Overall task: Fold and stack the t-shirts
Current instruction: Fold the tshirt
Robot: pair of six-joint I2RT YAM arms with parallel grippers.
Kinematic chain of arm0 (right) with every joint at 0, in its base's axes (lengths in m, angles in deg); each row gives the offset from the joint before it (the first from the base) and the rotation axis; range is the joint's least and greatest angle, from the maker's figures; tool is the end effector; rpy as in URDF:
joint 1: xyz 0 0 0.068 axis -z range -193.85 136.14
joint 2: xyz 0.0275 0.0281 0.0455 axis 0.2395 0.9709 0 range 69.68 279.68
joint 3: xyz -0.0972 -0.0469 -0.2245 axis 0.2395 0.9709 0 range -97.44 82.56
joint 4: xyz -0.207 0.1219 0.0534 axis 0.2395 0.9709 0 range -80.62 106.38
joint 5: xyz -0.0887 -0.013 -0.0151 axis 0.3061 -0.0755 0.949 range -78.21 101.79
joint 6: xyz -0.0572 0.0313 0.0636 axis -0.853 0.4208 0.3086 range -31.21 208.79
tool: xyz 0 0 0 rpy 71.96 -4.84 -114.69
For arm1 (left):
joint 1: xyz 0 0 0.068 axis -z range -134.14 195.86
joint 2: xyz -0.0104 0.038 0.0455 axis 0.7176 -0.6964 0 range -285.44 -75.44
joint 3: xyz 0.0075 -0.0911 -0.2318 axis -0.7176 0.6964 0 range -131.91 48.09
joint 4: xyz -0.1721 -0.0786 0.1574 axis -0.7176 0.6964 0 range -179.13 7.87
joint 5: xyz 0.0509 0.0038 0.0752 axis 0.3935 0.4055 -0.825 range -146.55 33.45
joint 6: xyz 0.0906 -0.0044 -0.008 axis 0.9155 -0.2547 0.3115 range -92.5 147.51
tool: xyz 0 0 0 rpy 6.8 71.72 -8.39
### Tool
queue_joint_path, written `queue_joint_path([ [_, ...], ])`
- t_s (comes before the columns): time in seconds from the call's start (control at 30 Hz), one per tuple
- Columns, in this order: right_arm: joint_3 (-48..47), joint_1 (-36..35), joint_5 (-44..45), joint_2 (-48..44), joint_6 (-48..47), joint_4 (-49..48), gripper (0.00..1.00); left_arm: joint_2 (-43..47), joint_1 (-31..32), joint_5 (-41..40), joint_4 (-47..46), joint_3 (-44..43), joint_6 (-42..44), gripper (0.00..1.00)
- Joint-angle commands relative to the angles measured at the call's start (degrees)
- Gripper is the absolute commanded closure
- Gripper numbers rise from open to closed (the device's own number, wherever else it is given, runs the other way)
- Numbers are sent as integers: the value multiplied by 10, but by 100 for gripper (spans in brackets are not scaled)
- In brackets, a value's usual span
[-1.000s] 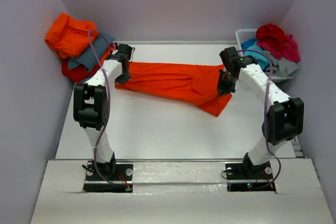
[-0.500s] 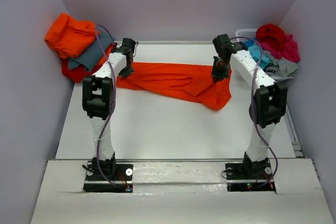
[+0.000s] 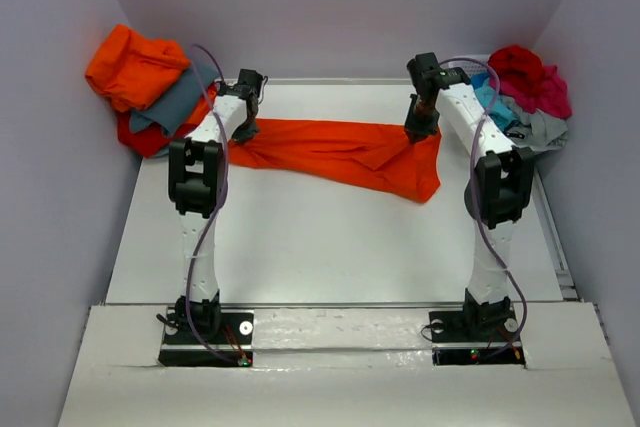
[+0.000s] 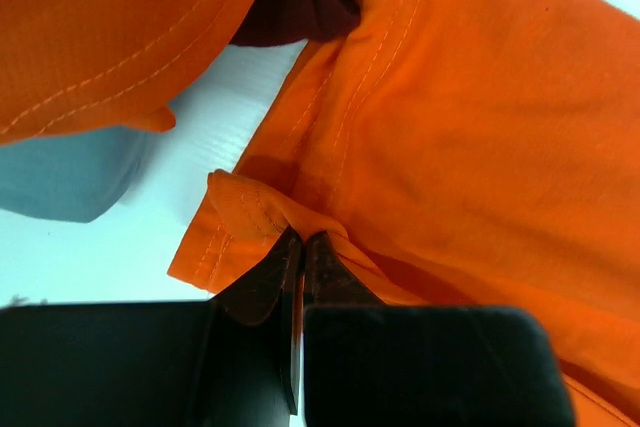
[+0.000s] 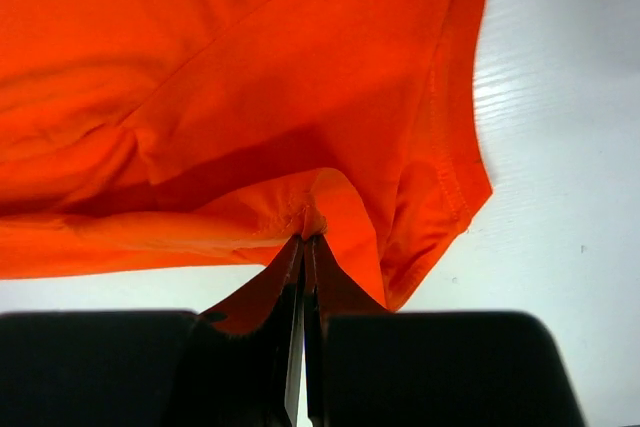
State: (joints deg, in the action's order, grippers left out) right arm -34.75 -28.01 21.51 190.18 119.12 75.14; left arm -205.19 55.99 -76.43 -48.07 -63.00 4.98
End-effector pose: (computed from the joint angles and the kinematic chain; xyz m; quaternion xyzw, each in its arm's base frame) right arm 0.4189 0.0914 0.2228 0.1531 0.9677 -0.0083 0.2001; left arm 0.4822 -0.0580 0.1512 -0.1475 0.9404 0.0876 0.2938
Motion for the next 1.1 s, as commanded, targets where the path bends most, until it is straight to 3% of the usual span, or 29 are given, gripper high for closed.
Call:
queue_joint_path([
  [0.0, -20, 24, 26, 9, 10, 9, 93, -9, 1, -15, 13, -47, 5, 94],
  [0.47, -91, 53, 12, 91, 3, 7, 93, -30, 1, -15, 2, -60, 5, 94],
  [0.53, -96, 53, 8, 100, 1, 6, 93, -29, 1, -10, -3, -59, 6, 85],
  [0.67, -101, 53, 6, 116, -1, -1, 93, -27, 1, -10, -11, -60, 7, 57],
  [0.7, -103, 53, 6, 123, -1, -2, 93, -26, 1, -10, -13, -60, 10, 44],
  [0.8, -108, 53, 7, 130, -1, -3, 93, -21, 6, -15, -20, -57, 8, 27],
  [1.07, -136, 53, 16, 162, 0, 6, 93, 9, 17, -9, -31, -47, 15, 22],
])
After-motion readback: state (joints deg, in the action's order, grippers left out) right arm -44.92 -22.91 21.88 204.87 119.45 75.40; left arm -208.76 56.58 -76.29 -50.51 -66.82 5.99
